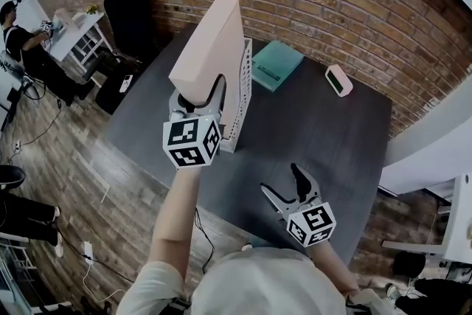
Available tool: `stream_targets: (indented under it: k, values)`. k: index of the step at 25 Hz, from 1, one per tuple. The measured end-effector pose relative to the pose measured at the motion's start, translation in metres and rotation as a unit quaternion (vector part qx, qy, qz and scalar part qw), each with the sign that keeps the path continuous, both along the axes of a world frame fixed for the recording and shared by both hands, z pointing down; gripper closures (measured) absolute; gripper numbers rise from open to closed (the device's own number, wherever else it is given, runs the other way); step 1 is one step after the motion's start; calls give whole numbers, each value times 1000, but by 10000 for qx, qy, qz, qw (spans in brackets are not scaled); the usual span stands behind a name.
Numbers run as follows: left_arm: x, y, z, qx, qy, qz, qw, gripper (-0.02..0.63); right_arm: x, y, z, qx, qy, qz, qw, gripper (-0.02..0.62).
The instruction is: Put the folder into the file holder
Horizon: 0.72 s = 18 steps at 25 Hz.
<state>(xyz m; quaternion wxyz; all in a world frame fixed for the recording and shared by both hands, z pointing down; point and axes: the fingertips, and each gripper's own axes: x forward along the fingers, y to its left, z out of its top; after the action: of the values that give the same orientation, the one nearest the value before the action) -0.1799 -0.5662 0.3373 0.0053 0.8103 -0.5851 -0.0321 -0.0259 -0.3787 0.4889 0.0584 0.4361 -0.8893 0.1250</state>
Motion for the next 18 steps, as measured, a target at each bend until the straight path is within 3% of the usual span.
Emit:
stream_targets:
  k: [18]
  values:
    - [14,-10,109,-594,-259,-65,9979,331,12,-4,16,-175,11,102,9998,189]
